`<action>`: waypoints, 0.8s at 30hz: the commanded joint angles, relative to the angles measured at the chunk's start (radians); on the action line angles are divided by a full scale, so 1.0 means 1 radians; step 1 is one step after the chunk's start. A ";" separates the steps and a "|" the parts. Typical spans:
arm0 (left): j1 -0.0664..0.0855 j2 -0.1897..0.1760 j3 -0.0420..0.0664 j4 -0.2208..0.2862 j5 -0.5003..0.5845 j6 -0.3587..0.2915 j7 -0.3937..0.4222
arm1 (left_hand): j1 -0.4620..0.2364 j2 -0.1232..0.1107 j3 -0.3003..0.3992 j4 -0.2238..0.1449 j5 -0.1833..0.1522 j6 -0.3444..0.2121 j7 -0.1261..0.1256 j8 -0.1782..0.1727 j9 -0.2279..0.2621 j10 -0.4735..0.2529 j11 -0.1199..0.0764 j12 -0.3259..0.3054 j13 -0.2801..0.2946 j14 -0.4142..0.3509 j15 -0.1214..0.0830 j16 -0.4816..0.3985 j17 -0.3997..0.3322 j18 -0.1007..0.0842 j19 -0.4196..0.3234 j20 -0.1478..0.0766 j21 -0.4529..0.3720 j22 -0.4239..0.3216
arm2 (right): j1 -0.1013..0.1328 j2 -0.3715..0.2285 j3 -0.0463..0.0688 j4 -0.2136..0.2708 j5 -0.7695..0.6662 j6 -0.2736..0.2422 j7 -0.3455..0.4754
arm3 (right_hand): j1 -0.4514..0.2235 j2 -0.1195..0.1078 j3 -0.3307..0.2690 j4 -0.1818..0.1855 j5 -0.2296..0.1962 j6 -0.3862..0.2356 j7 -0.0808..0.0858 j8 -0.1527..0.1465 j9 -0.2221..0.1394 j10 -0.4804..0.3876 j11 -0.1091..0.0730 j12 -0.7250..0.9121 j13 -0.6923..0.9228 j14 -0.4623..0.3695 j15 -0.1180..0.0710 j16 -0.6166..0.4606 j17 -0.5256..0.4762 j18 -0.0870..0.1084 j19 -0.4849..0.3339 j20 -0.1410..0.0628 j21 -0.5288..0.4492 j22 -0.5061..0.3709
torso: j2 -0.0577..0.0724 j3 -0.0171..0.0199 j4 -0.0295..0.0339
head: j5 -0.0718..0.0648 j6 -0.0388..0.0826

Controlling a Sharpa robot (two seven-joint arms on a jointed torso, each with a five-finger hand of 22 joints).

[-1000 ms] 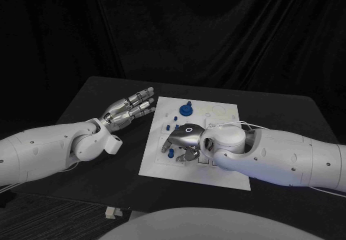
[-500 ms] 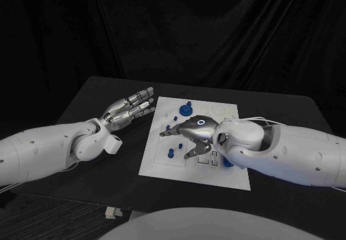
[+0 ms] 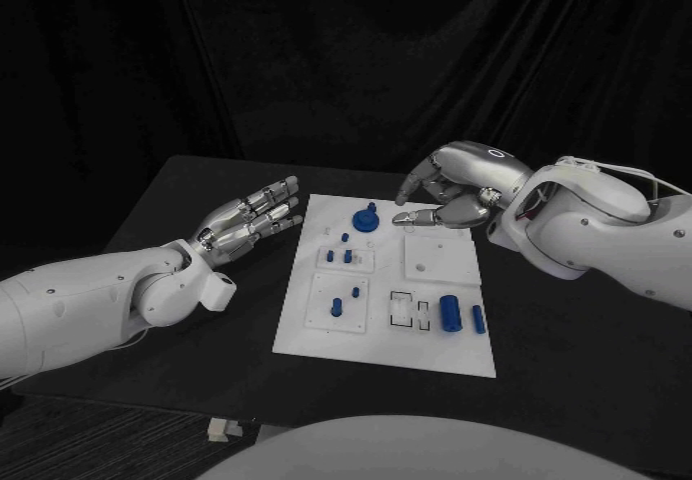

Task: Assemble the parts on the task board

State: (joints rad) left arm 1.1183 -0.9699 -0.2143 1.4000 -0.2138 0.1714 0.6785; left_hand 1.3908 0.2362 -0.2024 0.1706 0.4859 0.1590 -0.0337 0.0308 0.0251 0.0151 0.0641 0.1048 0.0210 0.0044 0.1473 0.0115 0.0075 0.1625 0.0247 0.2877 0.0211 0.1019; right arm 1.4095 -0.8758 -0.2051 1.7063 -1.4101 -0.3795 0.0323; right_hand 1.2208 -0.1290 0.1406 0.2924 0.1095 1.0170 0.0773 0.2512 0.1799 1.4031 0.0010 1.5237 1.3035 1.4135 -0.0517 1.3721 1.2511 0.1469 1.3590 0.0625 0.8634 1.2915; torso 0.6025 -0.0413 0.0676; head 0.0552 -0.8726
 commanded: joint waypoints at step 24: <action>-0.001 0.013 0.001 -0.002 0.006 0.009 0.130 | 0.000 0.015 0.012 -0.026 0.019 0.011 0.010 -0.004 0.001 -0.002 0.020 0.027 0.002 0.013 0.016 0.017 0.003 0.013 0.014 0.004 0.004 0.013 | -0.047 0.044 -0.001 -0.073 -0.058 0.696 -0.644 | -0.371 -0.037 0.049 0.003 0.052 0.343 -0.115 0.131 0.149 0.168 -0.097 0.047 0.267 0.157 -0.091 0.199 0.320 -0.088 0.120 -0.090 0.426 0.202 | -0.003 -0.0010 -0.0017 | -0.018 0.000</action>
State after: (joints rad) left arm 1.1182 -0.9594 -0.2144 1.3974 -0.2137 0.1712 0.6785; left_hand 1.3907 0.2363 -0.2024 0.1705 0.4861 0.1663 -0.0265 0.0309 0.0251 0.0163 0.0705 0.1163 0.0211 0.0096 0.1524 0.0118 0.0084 0.1625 0.0248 0.2877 0.0212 0.1024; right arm 1.3645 -0.8319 -0.2064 1.6354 -1.4446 0.2241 -0.5293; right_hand 0.8352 -0.1575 0.1411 0.2924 0.1553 1.3639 -0.0350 0.3896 0.3179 1.4507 -0.0928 1.5543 1.3041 1.4556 -0.1405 1.5509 1.3022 0.1006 1.4631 -0.0183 1.2780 1.2916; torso 0.5998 -0.0423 0.0653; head 0.0361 -0.8725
